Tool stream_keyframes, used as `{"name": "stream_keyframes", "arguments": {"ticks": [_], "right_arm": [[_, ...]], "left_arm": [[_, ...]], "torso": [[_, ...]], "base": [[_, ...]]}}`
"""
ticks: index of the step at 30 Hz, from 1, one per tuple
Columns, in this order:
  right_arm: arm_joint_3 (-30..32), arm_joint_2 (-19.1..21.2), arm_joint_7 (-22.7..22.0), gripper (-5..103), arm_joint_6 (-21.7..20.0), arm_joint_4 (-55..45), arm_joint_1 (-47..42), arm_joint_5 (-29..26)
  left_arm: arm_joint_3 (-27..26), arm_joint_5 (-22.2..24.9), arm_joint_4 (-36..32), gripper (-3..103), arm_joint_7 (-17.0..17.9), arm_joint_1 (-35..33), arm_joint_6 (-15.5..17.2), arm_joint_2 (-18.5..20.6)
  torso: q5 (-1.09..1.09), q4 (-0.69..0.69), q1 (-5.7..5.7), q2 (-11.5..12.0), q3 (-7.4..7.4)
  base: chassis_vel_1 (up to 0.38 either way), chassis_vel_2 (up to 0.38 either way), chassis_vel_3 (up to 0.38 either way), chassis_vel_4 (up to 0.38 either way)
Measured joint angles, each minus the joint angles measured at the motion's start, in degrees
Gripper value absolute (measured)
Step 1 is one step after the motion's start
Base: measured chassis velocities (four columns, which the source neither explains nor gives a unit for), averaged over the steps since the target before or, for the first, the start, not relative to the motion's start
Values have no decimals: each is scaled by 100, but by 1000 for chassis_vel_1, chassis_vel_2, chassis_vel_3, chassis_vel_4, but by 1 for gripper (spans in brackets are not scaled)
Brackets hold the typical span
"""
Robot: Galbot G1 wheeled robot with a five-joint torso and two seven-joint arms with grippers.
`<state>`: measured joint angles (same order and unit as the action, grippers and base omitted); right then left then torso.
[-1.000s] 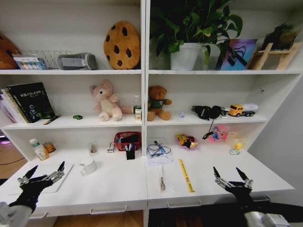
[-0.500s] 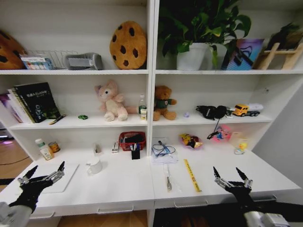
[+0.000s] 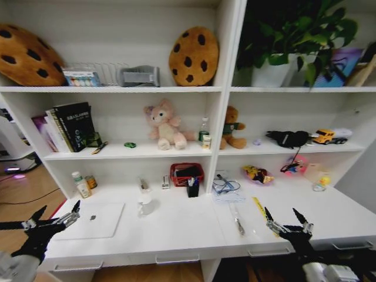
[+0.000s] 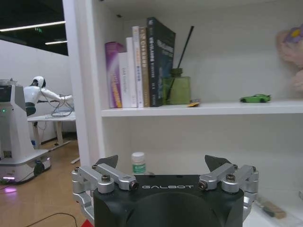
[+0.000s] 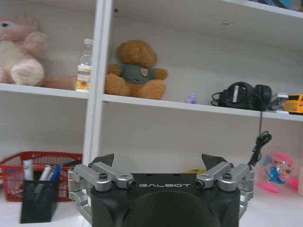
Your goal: Organize the objects on the table.
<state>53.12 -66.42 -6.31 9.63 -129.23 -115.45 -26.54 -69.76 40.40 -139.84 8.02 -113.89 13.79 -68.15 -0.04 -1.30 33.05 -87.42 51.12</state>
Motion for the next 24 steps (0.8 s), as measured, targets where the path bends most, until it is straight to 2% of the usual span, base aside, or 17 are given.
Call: {"name": "stream_keyframes", "arguments": {"ticks": [1,3,4,5,7,8,9,10,11,13,14,15,16,17,19,20,24], "right_arm": [[-1,0,0,100,0,-1,0,0],[-1,0,0,100,0,-1,0,0],[-1,0,0,100,0,-1,1,0],[-2,0,1,100,-3,2,1,-4],[-2,0,0,100,-1,1,0,-3],[0,0,0,100,0,-2,-1,-2],[-2,0,0,100,-1,-1,2,-2],[-2,0,0,100,-2,1,1,-3],[-2,-1,0,100,-1,-1,0,-2],[-2,0,1,100,-1,-3,0,-1],[-2,0,1,100,-1,-1,1,-1],[-2,0,1,100,-1,-1,1,-1],[-3,-1,1,100,-2,0,1,-1],[-2,0,1,100,-1,-2,1,0],[-3,0,1,100,-1,-2,0,0],[-2,0,1,100,-1,-1,0,1],[-2,1,1,100,-1,0,1,1]], "left_arm": [[0,0,1,100,2,1,0,1],[1,0,2,100,2,0,0,0],[-1,0,0,100,2,0,0,1],[0,0,0,100,-1,1,0,0],[-2,0,1,100,9,1,0,0],[0,0,3,100,8,0,0,0],[0,0,1,100,4,0,1,0],[-1,0,-1,100,3,0,0,1],[-1,0,2,100,6,0,0,1],[0,0,3,100,8,0,0,0],[-1,0,2,100,7,0,0,1],[-1,0,2,100,7,0,0,1],[-1,0,2,100,7,0,0,1],[0,0,3,100,8,0,0,1],[1,0,3,100,8,0,0,1],[0,0,2,100,7,0,0,1],[1,0,2,100,6,0,0,0]], "torso": [[-6,-1,0,0,-1],[-3,0,1,1,1],[12,1,1,1,2],[14,-1,1,1,0],[3,0,-1,0,-1],[-10,1,1,1,1],[11,1,1,2,1],[16,-2,0,1,1],[-8,0,0,0,0],[-11,0,1,0,0],[11,0,1,0,1],[11,0,1,0,1],[12,-1,1,1,0],[-8,1,1,0,0],[-3,-1,1,0,0],[11,-1,0,0,0],[2,0,1,1,1]], "base": [[334,360,-338,-347],[388,360,-396,-392],[393,409,-396,-392],[393,409,-380,-349],[322,368,-380,-357],[366,353,-330,-357],[366,353,-375,-362],[335,360,-375,-340],[278,272,-330,-340],[278,272,-282,-313],[256,225,-233,-219],[256,225,-233,-219],[256,152,-172,-219],[126,152,-12,-117],[101,54,-12,-81],[0,0,0,0],[-14,-46,21,25]]}}
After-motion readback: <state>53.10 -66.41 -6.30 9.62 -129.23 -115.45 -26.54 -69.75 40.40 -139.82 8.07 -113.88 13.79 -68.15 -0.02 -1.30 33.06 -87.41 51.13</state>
